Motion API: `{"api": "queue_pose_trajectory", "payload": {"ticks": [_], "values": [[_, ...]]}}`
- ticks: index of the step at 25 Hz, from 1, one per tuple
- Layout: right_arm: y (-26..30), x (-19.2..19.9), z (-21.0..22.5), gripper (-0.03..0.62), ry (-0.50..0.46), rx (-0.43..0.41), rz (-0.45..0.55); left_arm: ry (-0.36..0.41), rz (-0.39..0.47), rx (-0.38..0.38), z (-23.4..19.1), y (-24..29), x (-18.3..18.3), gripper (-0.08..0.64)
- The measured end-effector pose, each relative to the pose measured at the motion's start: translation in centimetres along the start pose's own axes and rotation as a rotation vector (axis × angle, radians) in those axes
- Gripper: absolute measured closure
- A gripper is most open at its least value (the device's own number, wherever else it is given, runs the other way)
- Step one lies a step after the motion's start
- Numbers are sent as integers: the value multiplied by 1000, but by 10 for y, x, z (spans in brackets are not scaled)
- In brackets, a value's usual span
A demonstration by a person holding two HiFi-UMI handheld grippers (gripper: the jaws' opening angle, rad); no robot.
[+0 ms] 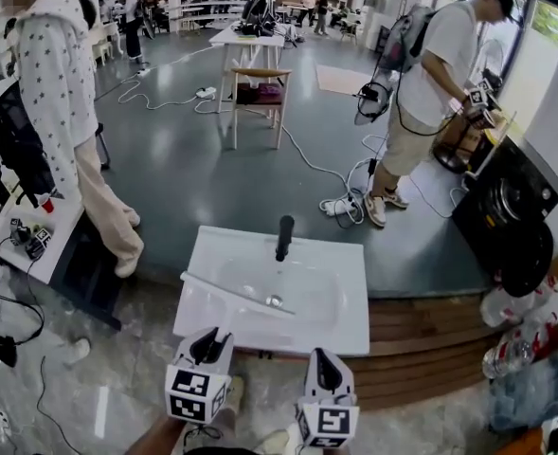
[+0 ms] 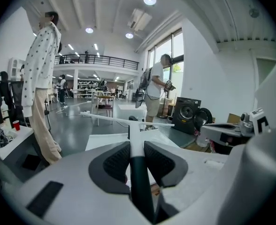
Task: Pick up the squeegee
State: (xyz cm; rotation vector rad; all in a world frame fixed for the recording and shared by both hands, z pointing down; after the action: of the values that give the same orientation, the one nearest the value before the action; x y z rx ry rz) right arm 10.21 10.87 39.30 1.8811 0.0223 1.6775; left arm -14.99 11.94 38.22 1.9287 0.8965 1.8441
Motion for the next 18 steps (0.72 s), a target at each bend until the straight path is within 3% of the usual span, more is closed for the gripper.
{"api": "queue_pose_trajectory", "payload": {"ticks": [14,18], "values": [[-83,23,-8,594,-42,-68,84,-33,83,-73,50,-99,50,465],[-102,33,-9,594,-52,-61,24,-37,89,-77,62,-113,63,465]]}}
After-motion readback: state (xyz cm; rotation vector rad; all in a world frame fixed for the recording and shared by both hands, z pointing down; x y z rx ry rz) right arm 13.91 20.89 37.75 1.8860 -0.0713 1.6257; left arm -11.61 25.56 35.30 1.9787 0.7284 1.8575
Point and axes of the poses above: the fingertips, and each gripper's own axes: y forward along the fingers, z to its right, x out of its underside, the point moved 10 cm from there along -y, backward along the fingers, and after that the axes turned 12 degrees about -z, right-handed, at the moved point
